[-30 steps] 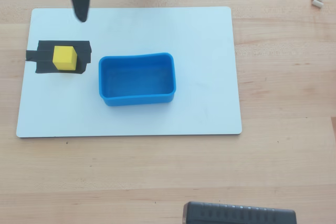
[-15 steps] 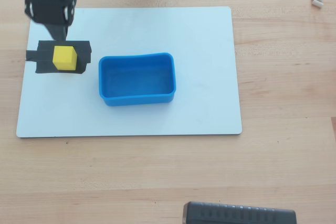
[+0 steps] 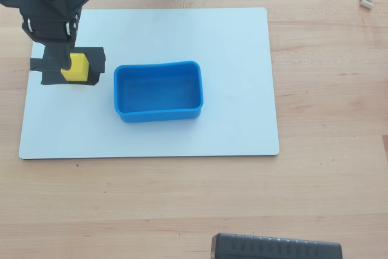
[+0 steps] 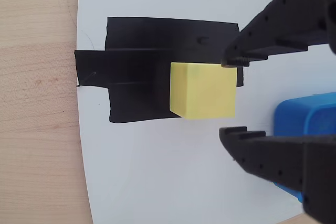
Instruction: Pick up yellow cube and drop it in the blue rectangular bin
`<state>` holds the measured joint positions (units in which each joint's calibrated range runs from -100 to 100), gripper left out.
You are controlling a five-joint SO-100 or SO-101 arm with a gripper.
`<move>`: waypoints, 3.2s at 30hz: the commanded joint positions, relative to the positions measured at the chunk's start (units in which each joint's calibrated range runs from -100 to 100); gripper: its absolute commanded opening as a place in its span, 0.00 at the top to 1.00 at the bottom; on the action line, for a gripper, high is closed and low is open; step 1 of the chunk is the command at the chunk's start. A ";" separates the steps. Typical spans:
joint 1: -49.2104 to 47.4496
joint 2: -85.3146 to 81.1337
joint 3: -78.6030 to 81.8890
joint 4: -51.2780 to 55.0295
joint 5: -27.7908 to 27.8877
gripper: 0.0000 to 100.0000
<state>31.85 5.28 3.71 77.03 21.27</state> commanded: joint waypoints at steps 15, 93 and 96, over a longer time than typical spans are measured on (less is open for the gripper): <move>1.51 3.87 0.29 0.09 0.10 0.70; -24.82 -39.42 37.66 -15.76 -14.07 0.71; -24.56 -41.28 37.66 -14.44 -14.07 0.73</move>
<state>6.43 -31.91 41.58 61.75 7.16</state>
